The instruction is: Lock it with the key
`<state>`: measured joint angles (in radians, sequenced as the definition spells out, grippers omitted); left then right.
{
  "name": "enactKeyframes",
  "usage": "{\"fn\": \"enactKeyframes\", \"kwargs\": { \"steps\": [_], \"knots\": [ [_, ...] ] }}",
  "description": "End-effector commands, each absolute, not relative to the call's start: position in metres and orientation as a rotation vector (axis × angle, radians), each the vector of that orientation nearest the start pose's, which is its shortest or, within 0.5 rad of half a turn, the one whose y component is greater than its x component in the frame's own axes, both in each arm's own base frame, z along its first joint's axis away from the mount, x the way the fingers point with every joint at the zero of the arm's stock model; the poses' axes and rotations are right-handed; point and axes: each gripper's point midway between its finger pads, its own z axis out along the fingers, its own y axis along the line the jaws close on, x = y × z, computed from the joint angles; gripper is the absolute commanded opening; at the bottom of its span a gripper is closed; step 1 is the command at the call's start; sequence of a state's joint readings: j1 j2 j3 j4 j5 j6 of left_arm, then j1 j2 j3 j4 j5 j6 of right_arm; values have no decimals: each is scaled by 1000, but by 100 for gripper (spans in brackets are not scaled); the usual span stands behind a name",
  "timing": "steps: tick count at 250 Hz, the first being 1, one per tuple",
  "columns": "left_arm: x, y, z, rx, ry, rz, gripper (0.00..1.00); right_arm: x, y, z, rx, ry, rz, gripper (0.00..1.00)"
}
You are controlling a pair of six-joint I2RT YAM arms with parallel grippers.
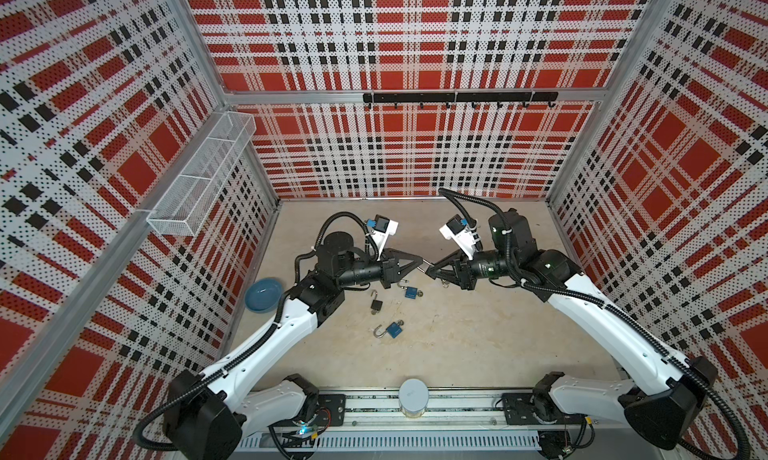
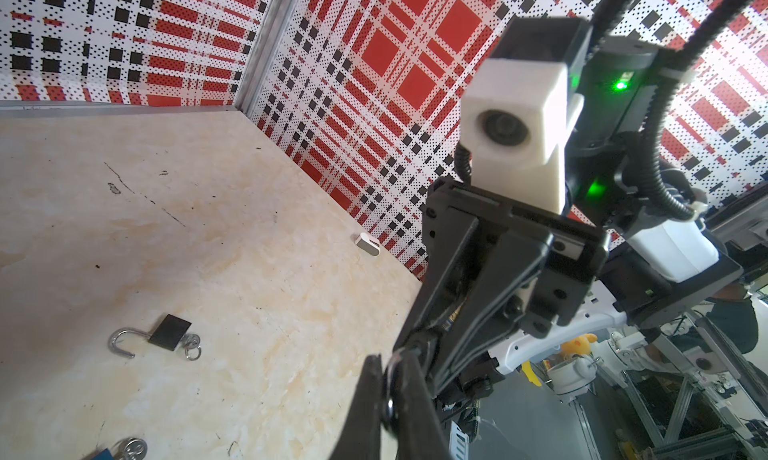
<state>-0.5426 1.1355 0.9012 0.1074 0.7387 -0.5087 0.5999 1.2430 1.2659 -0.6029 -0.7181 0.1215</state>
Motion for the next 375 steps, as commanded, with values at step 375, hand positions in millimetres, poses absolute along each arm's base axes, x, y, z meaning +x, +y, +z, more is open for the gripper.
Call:
{"fn": "enactKeyframes", "kwargs": {
  "steps": [375],
  "knots": [
    [251, -301, 273, 592, 1848, -1395, 0, 183, 303, 409, -999, 1636, 1524, 0]
  ]
}}
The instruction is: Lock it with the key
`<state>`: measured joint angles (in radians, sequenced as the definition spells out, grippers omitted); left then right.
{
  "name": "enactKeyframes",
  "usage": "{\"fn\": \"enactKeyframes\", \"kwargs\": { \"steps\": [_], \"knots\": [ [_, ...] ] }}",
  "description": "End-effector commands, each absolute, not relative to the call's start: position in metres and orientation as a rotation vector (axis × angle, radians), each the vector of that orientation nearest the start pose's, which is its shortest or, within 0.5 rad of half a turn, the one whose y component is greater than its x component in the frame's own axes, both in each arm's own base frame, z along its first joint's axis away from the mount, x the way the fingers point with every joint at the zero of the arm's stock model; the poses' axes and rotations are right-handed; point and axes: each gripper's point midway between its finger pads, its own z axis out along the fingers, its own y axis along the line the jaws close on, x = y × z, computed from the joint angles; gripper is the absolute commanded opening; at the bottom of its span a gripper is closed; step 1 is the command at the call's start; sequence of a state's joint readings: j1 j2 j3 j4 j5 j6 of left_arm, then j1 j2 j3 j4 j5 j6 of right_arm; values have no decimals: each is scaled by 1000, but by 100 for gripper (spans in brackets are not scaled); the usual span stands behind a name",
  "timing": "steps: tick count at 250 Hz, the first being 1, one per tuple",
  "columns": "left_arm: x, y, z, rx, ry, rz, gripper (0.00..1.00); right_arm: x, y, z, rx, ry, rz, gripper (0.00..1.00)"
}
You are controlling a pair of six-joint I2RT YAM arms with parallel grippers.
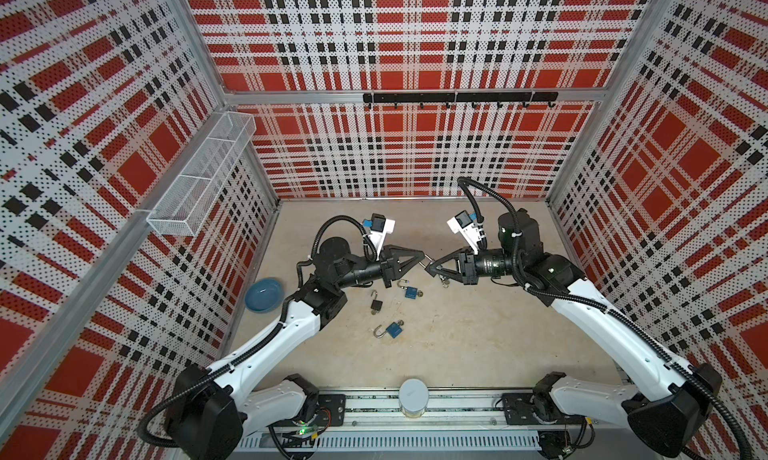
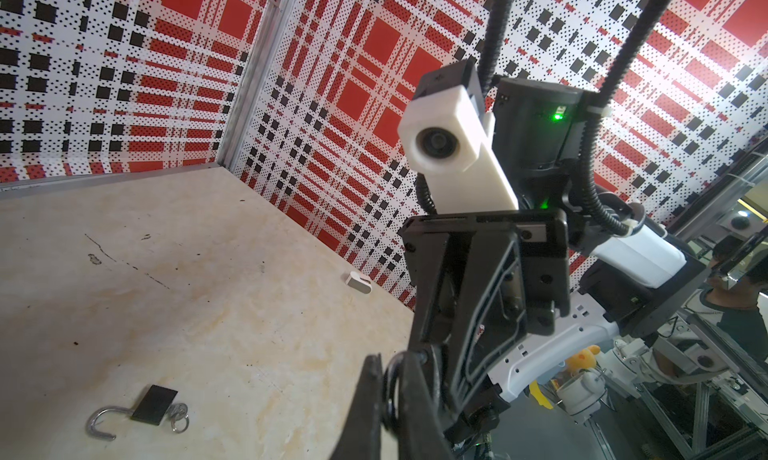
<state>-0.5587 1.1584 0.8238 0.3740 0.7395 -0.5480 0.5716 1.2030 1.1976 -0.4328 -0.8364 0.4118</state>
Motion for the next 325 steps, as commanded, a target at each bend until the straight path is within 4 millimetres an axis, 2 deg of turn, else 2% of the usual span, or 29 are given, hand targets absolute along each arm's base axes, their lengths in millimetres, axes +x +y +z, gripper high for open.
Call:
{"fn": "enactKeyframes", "kwargs": {
  "steps": [1, 43, 210, 325],
  "knots": [
    [251, -301, 273, 591, 1849, -1396, 0, 183, 303, 409, -999, 1636, 1524, 0],
    [245, -302, 263, 589, 1877, -1410, 0, 184, 303, 412, -1003, 1626, 1513, 0],
    [224, -311, 248, 595, 1878, -1470, 0, 186, 305, 417, -1002, 1603, 1531, 0],
    [197, -325, 238, 622, 1897, -1535, 0, 191, 308, 415, -996, 1604, 1513, 0]
  ]
}}
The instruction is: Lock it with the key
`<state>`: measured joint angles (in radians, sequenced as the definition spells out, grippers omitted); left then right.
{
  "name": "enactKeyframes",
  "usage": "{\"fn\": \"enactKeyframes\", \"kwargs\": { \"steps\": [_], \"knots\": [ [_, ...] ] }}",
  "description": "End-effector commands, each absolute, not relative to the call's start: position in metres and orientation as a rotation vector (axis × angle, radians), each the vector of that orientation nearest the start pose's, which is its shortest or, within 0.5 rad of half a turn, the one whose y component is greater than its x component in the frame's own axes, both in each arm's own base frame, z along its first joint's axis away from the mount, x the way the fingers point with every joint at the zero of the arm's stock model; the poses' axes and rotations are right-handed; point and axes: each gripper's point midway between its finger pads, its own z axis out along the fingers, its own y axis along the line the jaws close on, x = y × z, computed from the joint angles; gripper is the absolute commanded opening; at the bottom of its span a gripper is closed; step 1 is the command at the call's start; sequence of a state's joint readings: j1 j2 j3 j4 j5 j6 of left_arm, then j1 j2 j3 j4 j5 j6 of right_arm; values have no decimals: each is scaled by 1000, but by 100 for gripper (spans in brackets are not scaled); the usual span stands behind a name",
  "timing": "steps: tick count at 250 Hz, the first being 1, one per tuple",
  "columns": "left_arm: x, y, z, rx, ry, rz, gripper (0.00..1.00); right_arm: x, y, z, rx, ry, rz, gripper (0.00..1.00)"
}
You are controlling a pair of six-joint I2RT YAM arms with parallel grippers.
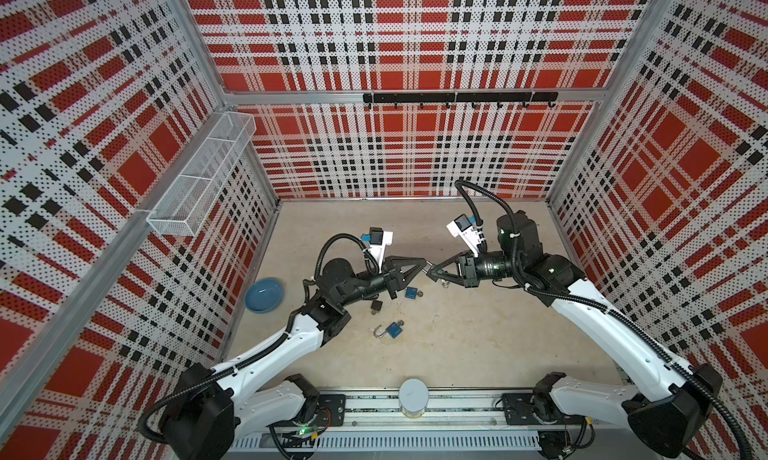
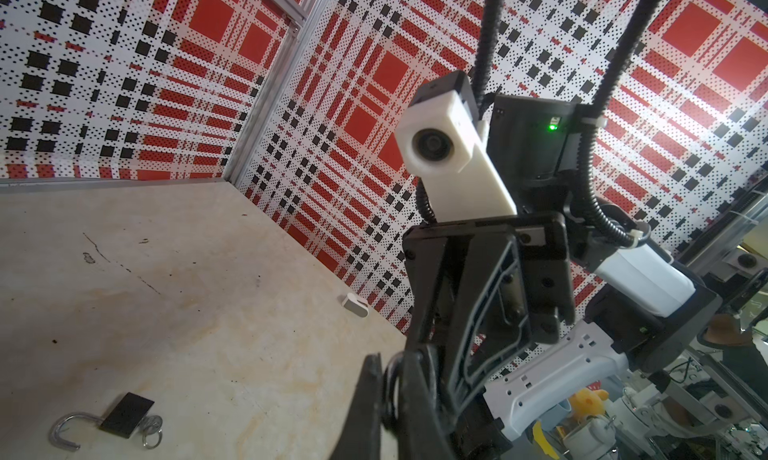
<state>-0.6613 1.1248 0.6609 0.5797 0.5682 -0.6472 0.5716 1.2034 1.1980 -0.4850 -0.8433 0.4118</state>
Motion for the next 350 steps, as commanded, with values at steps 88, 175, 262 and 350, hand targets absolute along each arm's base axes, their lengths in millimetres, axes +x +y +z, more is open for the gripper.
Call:
{"fn": "enactKeyframes", "kwargs": {
  "steps": [88, 175, 262, 350],
  "knots": [
    [192, -327, 241, 616, 1891, -1547, 0, 197, 306, 412, -987, 1612, 1495, 0],
    [212, -312, 293, 571, 1777, -1586, 0, 198, 305, 395, -979, 1669, 1483, 0],
    [211, -311, 311, 565, 1735, -1612, 6, 198, 304, 391, -977, 1677, 1477, 0],
    [212, -311, 315, 550, 1718, -1630, 14, 199, 306, 389, -977, 1682, 1481, 0]
  ]
}}
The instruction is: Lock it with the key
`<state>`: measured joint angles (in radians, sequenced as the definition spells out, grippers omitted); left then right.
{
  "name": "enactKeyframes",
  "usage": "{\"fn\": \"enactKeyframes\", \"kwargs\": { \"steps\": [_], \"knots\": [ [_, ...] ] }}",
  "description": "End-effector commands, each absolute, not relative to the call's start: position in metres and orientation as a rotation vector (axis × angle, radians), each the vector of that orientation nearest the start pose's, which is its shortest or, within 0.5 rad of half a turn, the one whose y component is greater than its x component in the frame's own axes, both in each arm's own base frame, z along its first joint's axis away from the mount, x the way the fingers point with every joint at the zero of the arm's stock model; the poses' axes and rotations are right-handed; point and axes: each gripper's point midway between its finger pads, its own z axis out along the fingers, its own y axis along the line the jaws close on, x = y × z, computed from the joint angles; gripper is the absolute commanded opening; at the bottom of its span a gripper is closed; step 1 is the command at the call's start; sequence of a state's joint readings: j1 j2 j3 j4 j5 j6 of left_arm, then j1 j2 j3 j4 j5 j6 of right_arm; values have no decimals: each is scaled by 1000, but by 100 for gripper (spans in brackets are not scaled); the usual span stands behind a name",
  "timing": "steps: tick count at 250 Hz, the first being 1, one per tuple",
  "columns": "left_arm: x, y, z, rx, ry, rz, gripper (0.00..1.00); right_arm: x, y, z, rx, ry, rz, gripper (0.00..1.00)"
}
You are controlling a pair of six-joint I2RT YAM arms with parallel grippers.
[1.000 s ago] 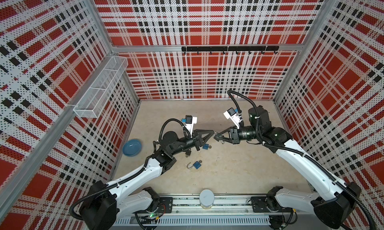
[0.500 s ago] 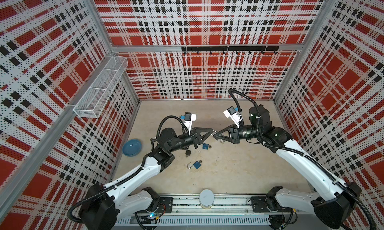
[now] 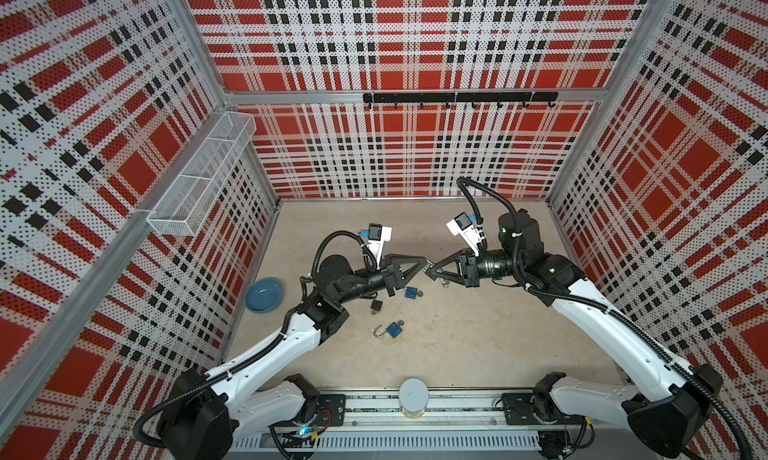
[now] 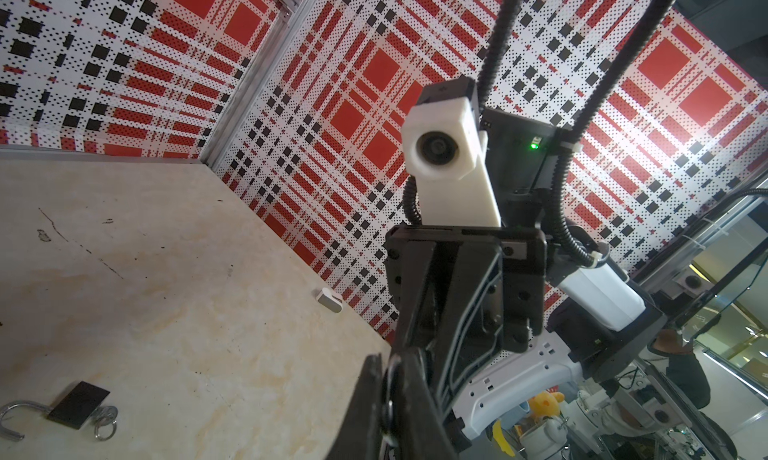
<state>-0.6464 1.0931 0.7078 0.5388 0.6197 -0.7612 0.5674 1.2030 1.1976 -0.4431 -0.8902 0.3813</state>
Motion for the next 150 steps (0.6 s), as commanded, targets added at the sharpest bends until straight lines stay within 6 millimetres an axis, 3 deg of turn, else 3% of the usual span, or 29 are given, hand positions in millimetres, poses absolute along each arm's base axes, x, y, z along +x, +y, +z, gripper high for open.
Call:
{"fn": "enactKeyframes", "kwargs": {
  "steps": [1, 42, 77, 150],
  "knots": [
    [212, -311, 315, 550, 1718, -1629, 14, 199, 306, 390, -977, 1680, 1481, 0],
    [212, -311, 315, 547, 1717, -1633, 13, 200, 306, 390, -974, 1682, 1481, 0],
    [212, -311, 312, 546, 1722, -1633, 0, 200, 307, 390, -977, 1681, 1486, 0],
    [218, -307, 308, 493, 1713, -1612, 0, 200, 307, 386, -975, 1690, 1488, 0]
  ]
}}
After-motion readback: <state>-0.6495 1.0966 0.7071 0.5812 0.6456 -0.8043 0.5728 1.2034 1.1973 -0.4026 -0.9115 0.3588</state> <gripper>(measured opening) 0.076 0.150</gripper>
